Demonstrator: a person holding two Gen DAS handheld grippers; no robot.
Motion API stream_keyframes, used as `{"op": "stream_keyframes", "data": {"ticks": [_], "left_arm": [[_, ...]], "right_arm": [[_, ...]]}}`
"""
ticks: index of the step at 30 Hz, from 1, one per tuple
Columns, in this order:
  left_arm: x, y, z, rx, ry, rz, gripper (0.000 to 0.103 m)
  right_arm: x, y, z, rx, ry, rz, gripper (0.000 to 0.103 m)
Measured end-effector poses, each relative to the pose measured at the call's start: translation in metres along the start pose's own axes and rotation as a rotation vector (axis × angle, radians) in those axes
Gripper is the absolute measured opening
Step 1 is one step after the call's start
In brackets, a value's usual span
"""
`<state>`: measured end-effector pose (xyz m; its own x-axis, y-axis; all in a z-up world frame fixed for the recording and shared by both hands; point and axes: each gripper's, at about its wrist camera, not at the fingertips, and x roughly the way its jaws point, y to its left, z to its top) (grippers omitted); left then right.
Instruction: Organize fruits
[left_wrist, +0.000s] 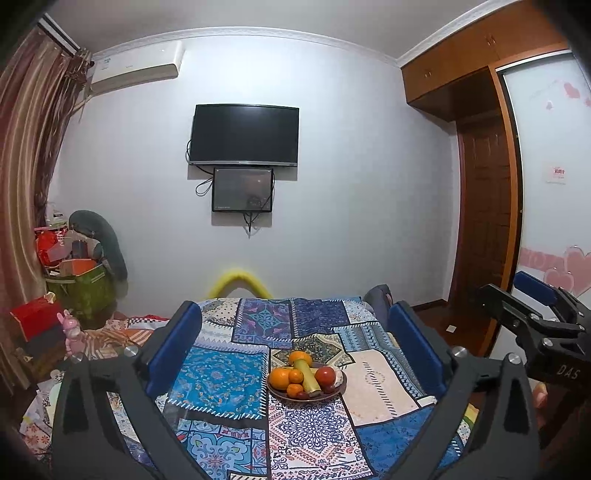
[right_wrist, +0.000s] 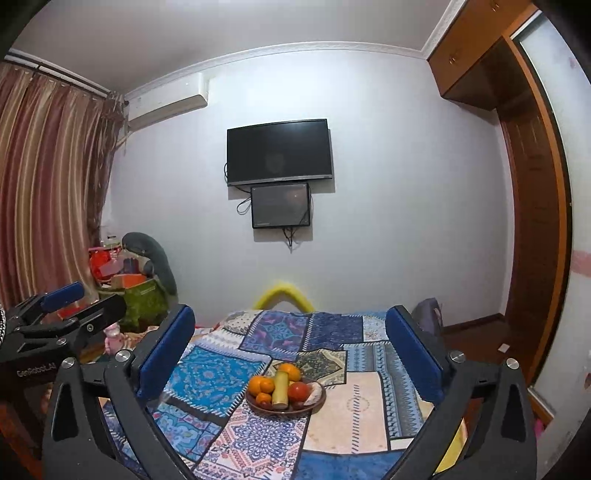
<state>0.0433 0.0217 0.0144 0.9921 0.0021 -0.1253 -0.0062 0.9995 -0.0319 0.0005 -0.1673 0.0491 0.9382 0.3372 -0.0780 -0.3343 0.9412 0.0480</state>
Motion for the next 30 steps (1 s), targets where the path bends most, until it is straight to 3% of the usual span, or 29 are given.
{"op": "stream_keyframes", "data": {"ticks": [30], "left_arm": [[-0.0009,-0.0040,-0.0016,0.020,0.000,-0.027,0.103]], "right_arm": [[-0.0063,0.0042,0.0036,-0.019,-0.003,0.003,0.103]]}}
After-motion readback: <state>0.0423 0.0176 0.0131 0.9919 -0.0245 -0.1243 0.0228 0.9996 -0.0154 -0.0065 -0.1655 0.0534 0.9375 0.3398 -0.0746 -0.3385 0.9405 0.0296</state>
